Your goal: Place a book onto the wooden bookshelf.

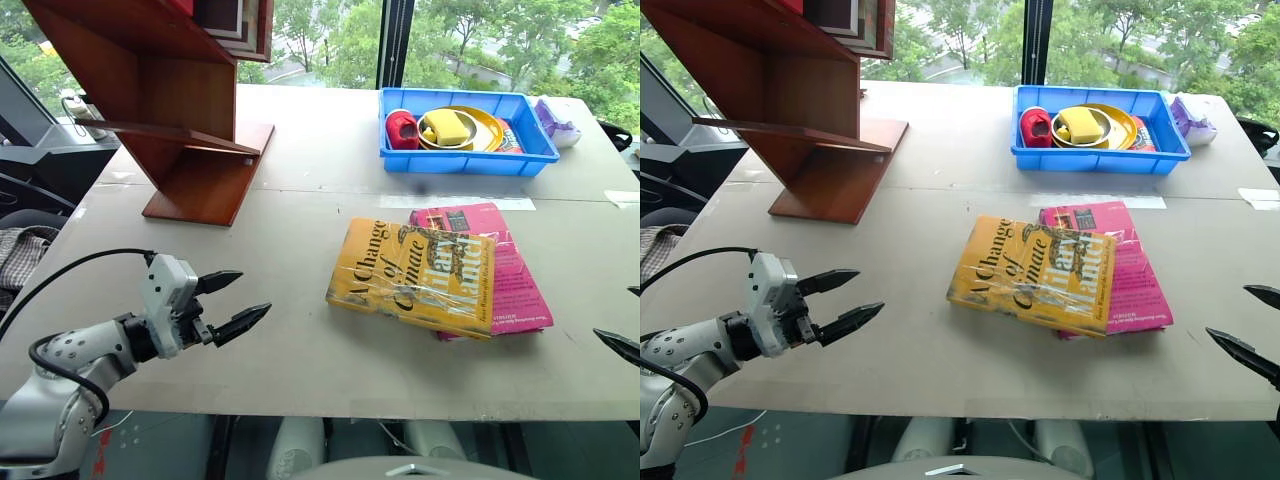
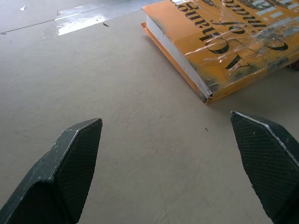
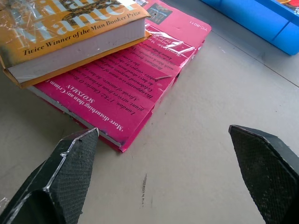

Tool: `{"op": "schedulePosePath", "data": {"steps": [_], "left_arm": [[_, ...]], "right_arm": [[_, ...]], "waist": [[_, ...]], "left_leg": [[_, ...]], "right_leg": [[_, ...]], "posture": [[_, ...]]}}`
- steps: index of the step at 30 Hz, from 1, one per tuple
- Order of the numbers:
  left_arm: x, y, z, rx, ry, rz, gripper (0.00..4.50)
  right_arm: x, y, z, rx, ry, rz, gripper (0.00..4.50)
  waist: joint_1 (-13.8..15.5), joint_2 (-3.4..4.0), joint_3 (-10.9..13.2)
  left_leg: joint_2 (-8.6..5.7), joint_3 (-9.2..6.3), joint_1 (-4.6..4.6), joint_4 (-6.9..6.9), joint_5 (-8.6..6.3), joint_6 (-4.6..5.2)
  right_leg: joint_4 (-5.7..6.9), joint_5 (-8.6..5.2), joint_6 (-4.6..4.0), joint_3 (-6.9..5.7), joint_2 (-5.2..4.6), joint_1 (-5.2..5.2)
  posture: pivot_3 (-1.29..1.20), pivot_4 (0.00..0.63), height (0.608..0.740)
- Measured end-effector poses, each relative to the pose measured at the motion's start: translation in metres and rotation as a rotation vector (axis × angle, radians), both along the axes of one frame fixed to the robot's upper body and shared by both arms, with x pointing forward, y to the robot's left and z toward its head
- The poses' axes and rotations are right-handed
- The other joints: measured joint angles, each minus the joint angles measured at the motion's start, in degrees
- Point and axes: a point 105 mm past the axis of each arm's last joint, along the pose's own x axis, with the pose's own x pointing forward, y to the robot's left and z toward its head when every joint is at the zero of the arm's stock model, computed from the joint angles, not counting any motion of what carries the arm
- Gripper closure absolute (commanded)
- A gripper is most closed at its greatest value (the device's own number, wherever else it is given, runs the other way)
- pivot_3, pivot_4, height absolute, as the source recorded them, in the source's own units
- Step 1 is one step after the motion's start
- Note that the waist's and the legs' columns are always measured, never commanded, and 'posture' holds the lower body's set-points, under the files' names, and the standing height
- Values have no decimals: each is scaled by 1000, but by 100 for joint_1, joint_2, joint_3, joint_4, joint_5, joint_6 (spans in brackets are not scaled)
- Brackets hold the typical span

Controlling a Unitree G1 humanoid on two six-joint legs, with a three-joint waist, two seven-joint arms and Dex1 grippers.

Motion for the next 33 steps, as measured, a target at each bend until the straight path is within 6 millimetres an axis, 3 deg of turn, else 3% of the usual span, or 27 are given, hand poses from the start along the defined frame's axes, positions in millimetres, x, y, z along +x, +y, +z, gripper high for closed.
{"op": "schedulePosePath", "data": {"steps": [7,14,18,21,24,26,28,31,32,33], "left_arm": [[7,-8,13,-51,-17,-18,0],[10,-16,9,-55,7,-35,0],[13,-29,10,-64,-9,-64,0],[13,-35,10,-53,-19,-84,0],[14,-37,9,-58,-23,-78,0],[15,-37,11,-57,-32,-75,0],[15,-36,11,-56,-34,-66,0],[13,-37,15,-59,-48,-59,0],[13,-38,17,-60,-54,-63,0],[12,-39,19,-60,-65,-65,0]], "right_arm": [[8,12,11,26,-58,43,61],[20,21,15,40,-89,44,61],[46,22,14,-8,-132,-50,61],[65,15,-6,-124,-41,-179,61],[84,11,-11,-152,4,-269,778],[94,15,-7,-111,34,-316,1808],[99,20,-8,-117,70,-325,2480],[117,31,-5,-145,114,-383,4044],[119,32,-4,-148,115,-387,4421],[122,35,-3,-156,125,-395,4471]], "waist": [[4,2,0],[-3,3,1],[-6,0,0],[-7,7,0],[-21,8,1],[-14,10,2],[-6,10,2],[-23,9,4],[-22,11,5],[-23,10,5]], "left_leg": [[0,-2,0,0,0,0],[-4,0,-1,0,0,0],[-4,-1,1,1,0,0],[-8,5,-8,0,0,0],[-9,4,-12,0,1,0],[-10,1,-12,-2,0,0],[-9,-3,-13,-4,0,0],[-10,2,-15,-4,1,0],[-11,4,-17,-4,1,0],[-12,3,-15,-4,1,0]], "right_leg": [[1,0,1,-1,1,0],[1,3,-4,1,1,0],[5,6,-7,2,1,0],[6,13,-21,8,1,-12],[6,14,-21,10,3,-16],[6,14,-21,7,4,-16],[5,14,-21,3,5,-15],[3,14,-21,9,2,-18],[4,14,-20,11,1,-21],[4,14,-20,10,1,-19]], "posture": [[0,150,740],[0,150,740],[0,150,740],[0,150,740],[0,150,740],[0,150,740],[0,150,740],[0,150,740],[0,150,740],[0,150,740]]}}
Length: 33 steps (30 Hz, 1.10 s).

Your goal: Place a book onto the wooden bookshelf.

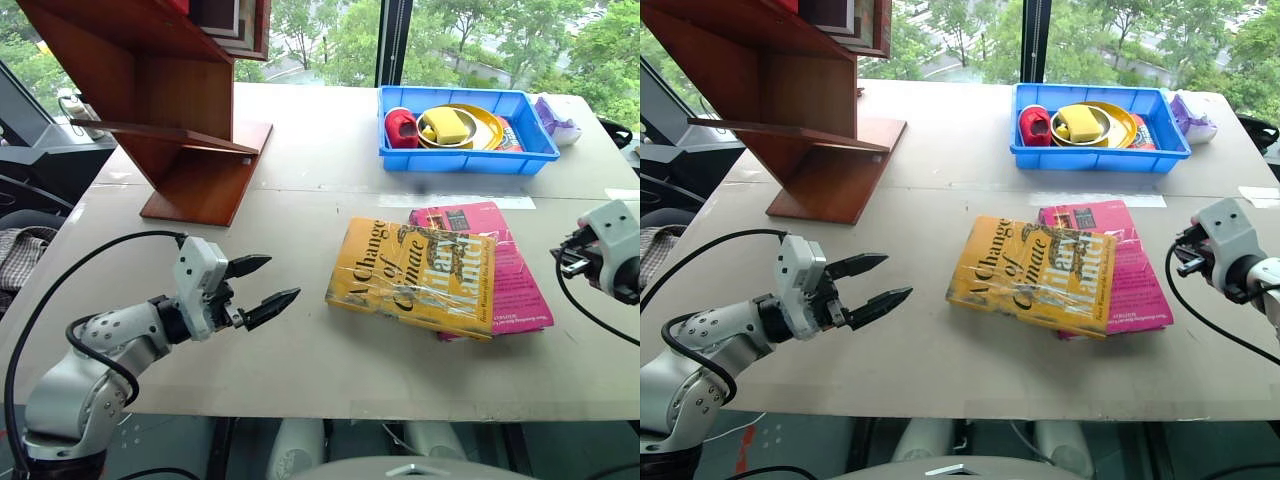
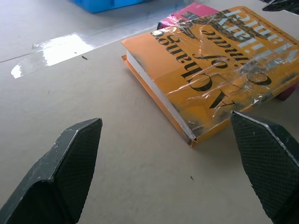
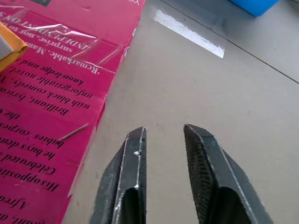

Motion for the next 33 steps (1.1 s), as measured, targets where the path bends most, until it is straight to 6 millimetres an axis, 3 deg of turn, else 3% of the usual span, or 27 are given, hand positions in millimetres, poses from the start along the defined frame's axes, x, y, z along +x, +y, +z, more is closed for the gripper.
{"op": "schedulePosePath", "data": {"steps": [5,12,27,33], "left_arm": [[-7,-4,7,-18,-19,-15,0],[-14,-1,6,-22,-5,-9,0],[-20,1,1,-23,16,8,0],[-22,6,1,-18,16,31,0]], "right_arm": [[9,7,-5,-20,58,-18,4471],[6,12,-33,34,204,-10,4471],[0,97,-44,275,275,143,4471],[0,113,-46,306,266,141,4471]], "waist": [[25,0,0],[5,-1,1],[-15,0,1],[-18,-2,0]], "left_leg": [[-2,-6,-8,-5,0,0],[-3,-5,-4,-5,0,1],[3,-6,-7,-8,0,0],[4,-4,-6,-8,0,0]], "right_leg": [[-4,-1,2,-8,1,-1],[-2,-1,2,-6,2,-2],[0,0,2,-6,4,-7],[2,0,2,-5,5,-11]], "posture": [[0,150,740],[0,150,740],[0,150,740],[0,150,740]]}}
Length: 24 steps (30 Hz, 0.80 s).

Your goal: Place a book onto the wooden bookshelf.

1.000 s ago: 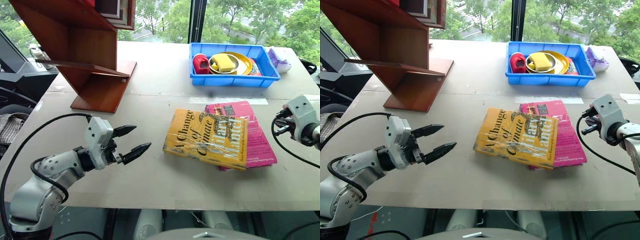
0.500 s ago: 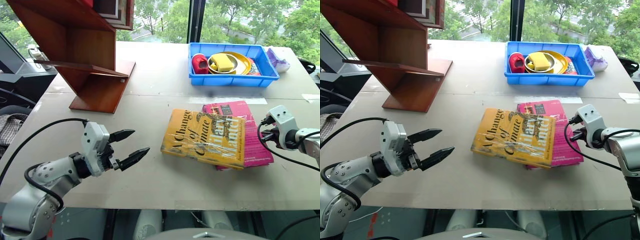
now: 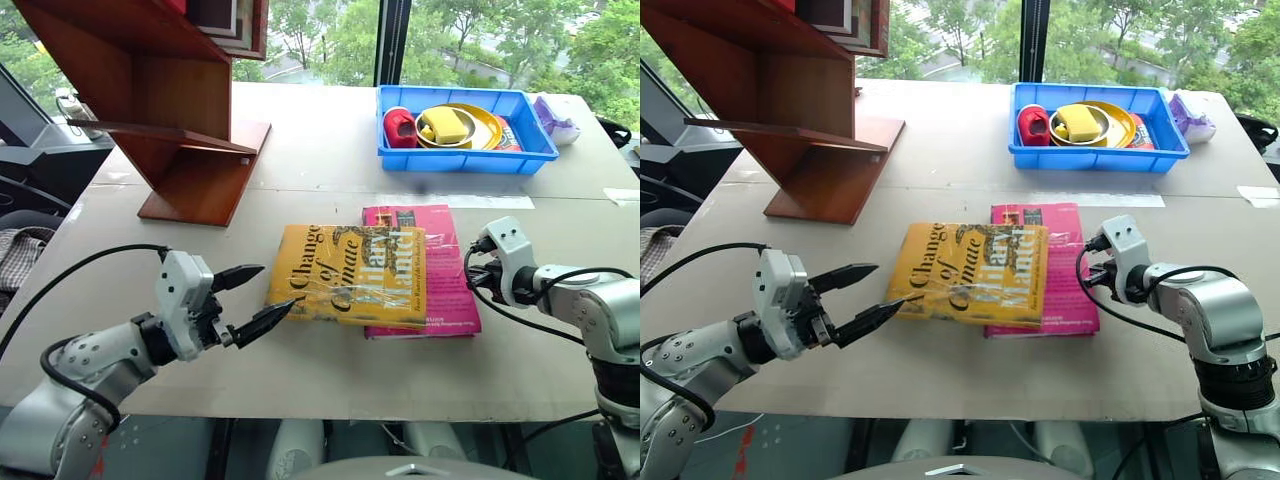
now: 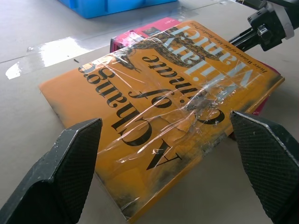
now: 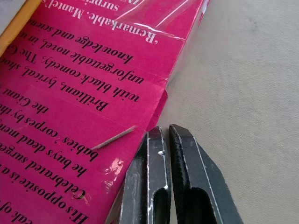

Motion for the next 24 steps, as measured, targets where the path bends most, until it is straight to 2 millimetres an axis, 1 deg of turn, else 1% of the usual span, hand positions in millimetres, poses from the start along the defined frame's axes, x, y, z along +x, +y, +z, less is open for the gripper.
{"op": "schedulePosePath", "data": {"steps": [3,5,8,10,11,12,14,15,16,17,18,19,20,21,22,23,24], "left_arm": [[-3,3,-1,-35,24,17,0],[-6,5,-2,-79,59,35,0],[-16,3,-7,-213,178,55,0],[-25,4,-9,-313,275,66,0],[-31,4,-11,-370,335,74,0],[-34,3,-12,-408,373,78,0],[-37,1,-10,-501,437,85,0],[-38,0,-9,-534,456,88,0],[-39,-1,-9,-594,489,106,0],[-39,-2,-14,-650,541,139,0],[-39,-5,-19,-719,586,163,0],[-41,-10,-24,-769,639,177,0],[-43,-14,-29,-803,683,186,0],[-45,-19,-33,-842,741,195,0],[-46,-20,-35,-862,770,205,0],[-47,-22,-38,-891,802,225,0],[-48,-26,-46,-940,857,263,0]], "right_arm": [[0,12,0,27,-7,12,4471],[0,13,0,22,-12,17,4471],[-3,9,2,-21,-84,60,4471],[-13,5,3,-35,-147,130,4471],[-22,0,2,-20,-150,173,4471],[-27,-3,4,-7,-154,201,3980],[-39,-13,9,14,-174,242,3476],[-44,-18,12,6,-187,261,3020],[-54,-24,17,1,-205,306,2837],[-65,-29,24,34,-222,346,2201],[-77,-31,33,89,-248,395,1831],[-85,-33,41,123,-272,430,1365],[-90,-35,48,145,-293,453,970],[-96,-36,60,173,-332,486,451],[-99,-36,67,189,-357,515,38],[-104,-35,76,219,-385,554,38],[-110,-34,89,247,-415,608,38]], "waist": [[-24,0,0],[-22,0,0],[-5,-1,0],[20,-1,1],[23,-1,1],[23,-1,1],[24,-1,2],[29,0,2],[33,1,1],[30,0,1],[32,0,1],[19,0,1],[9,-2,2],[1,-9,0],[0,-10,-1],[3,-6,0],[6,2,1]], "left_leg": [[3,1,0,-3,0,0],[3,1,-1,-6,0,0],[3,-1,-8,-10,0,0],[1,-4,-10,-13,0,0],[0,-4,-10,-16,0,0],[0,-4,-10,-17,-1,0],[0,-5,-5,-15,0,0],[0,-4,-2,-14,0,0],[-2,-4,3,-14,0,1],[-1,-7,14,-14,0,0],[-1,-6,16,-13,0,1],[0,-3,21,-12,0,0],[2,-1,25,-10,0,0],[6,-1,32,-8,0,0],[10,-1,41,-8,0,0],[10,0,54,-8,-1,0],[9,10,68,-10,-1,0]], "right_leg": [[0,0,0,1,0,-3],[-2,0,0,0,-1,-3],[-6,-1,2,-3,-6,-6],[-8,-7,11,-6,-10,-6],[-9,-9,14,-6,-13,-5],[-9,-9,14,-6,-13,-5],[-6,-11,17,-5,-15,-4],[-6,-13,21,-5,-15,-1],[-5,-16,25,-4,-16,2],[-6,-18,27,-6,-13,16],[-6,-20,32,-4,-12,18],[-5,-21,32,-1,-11,21],[-5,-20,32,2,-10,24],[-5,-20,31,2,-9,30],[-5,-19,29,2,-10,38],[-5,-19,28,3,-10,49],[-4,-20,28,13,-17,57]], "posture": [[0,150,740],[0,150,740],[0,150,740],[0,150,740],[0,150,740],[0,150,740],[0,150,740],[0,150,740],[0,150,740],[0,150,740],[0,150,740],[0,150,740],[0,150,740],[0,150,740],[0,150,740],[0,150,740],[0,150,740]]}}
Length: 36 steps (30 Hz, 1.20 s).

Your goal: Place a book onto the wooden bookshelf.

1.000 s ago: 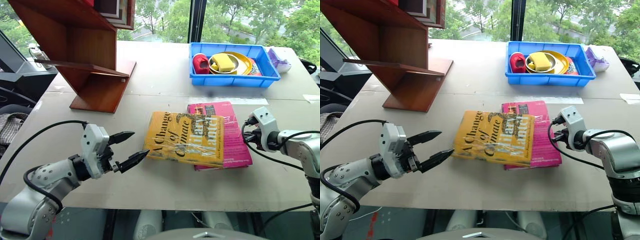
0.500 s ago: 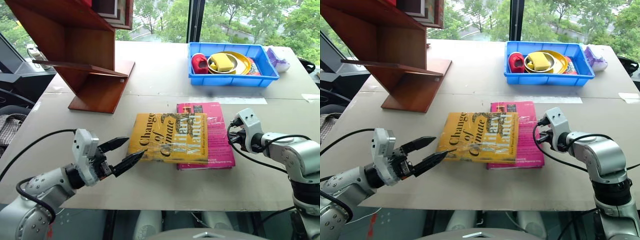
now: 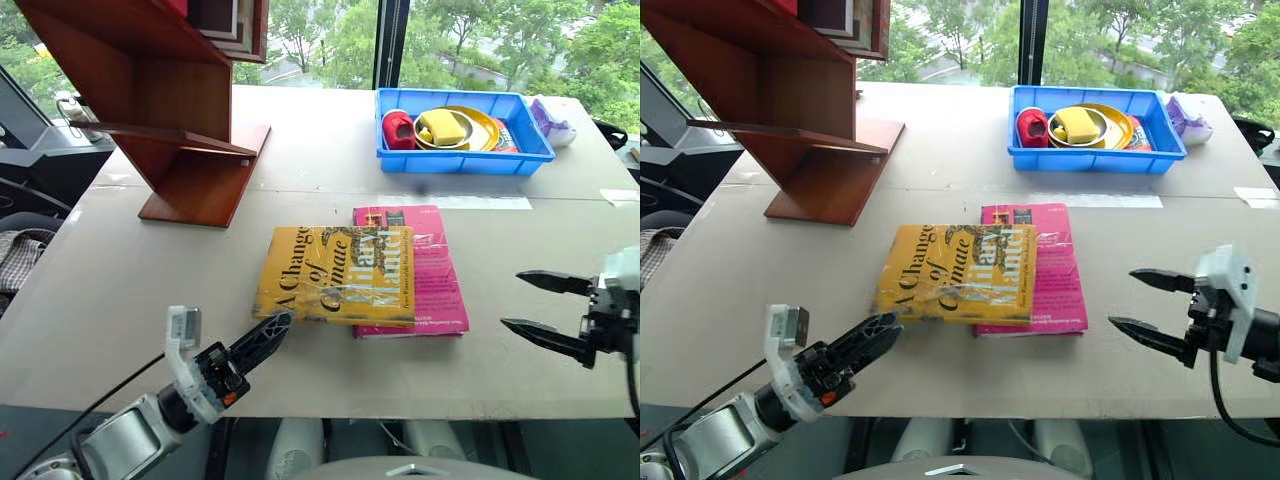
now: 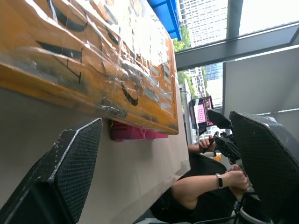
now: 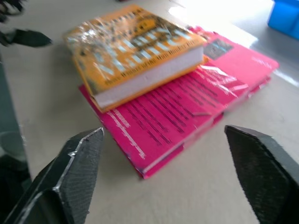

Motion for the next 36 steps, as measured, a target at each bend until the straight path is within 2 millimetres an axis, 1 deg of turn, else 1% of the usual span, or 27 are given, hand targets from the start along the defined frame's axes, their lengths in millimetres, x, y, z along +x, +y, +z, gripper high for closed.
{"op": "schedulePosePath", "data": {"steps": [1,3,8,10,13,17,20,22,26,29,30,31,35,36], "left_arm": [[-1,-2,-3,-9,21,2,0],[-2,-10,-14,-54,91,29,0],[15,-28,-18,-153,144,119,0],[20,-30,-20,-162,166,144,0],[25,-31,-22,-177,189,169,0],[36,-40,-22,-211,205,170,0],[42,-44,-22,-222,208,170,0],[47,-46,-23,-221,220,170,0],[58,-56,-23,-240,238,160,0],[67,-58,-23,-248,239,176,796],[72,-59,-24,-249,241,185,1361],[72,-59,-25,-249,241,186,1628],[76,-58,-24,-256,231,196,3455],[77,-59,-22,-261,216,191,3791]], "right_arm": [[-1,0,4,5,-13,12,38],[-6,3,17,11,-33,82,38],[-5,16,36,9,-66,198,38],[-4,21,39,17,-67,228,38],[-4,24,41,19,-62,244,38],[-7,25,40,27,-43,264,38],[-8,26,41,24,-47,267,38],[-7,27,42,24,-67,265,38],[-5,30,38,37,-67,275,38],[-4,32,33,44,-61,275,0],[-2,34,32,46,-66,275,0],[-2,34,32,46,-65,275,0],[-1,36,30,57,-65,275,0],[0,37,30,59,-72,275,0]], "waist": [[3,0,0],[15,-3,1],[47,-3,0],[59,-3,0],[70,0,-2],[132,4,-4],[173,10,-10],[182,29,-22],[191,59,-42],[191,71,-49],[193,77,-52],[193,85,-57],[190,97,-64],[190,96,-64]], "left_leg": [[-1,1,1,-1,0,0],[-1,0,1,-1,0,0],[-10,-4,-4,0,0,0],[-16,-6,-10,-3,0,0],[-33,-8,-15,-7,0,0],[-42,-9,-17,-4,1,2],[-45,-9,-15,0,1,3],[-45,-10,-13,0,1,3],[-51,-11,-11,0,1,3],[-53,-12,-11,0,2,3],[-55,-14,-9,0,2,3],[-55,-13,-6,0,2,3],[-54,-17,4,-1,2,3],[-54,-19,4,0,2,3]], "right_leg": [[0,0,0,1,-1,0],[-1,0,-2,-1,2,0],[-3,12,-27,0,4,0],[-7,11,-30,-1,5,-1],[-13,11,-30,-5,4,-3],[-15,12,-29,-4,0,-2],[-14,11,-28,-4,1,0],[-14,11,-27,-4,1,3],[-15,11,-28,-3,1,6],[-15,11,-28,-4,3,6],[-14,11,-28,-5,3,8],[-14,11,-27,-5,3,10],[-12,4,-16,-6,6,16],[-12,2,-13,-7,6,17]], "posture": [[0,150,740],[0,150,740],[0,150,740],[0,150,740],[0,150,740],[0,150,740],[0,150,740],[0,150,740],[0,150,740],[0,150,740],[0,150,740],[0,150,740],[0,150,740],[0,150,740]]}}
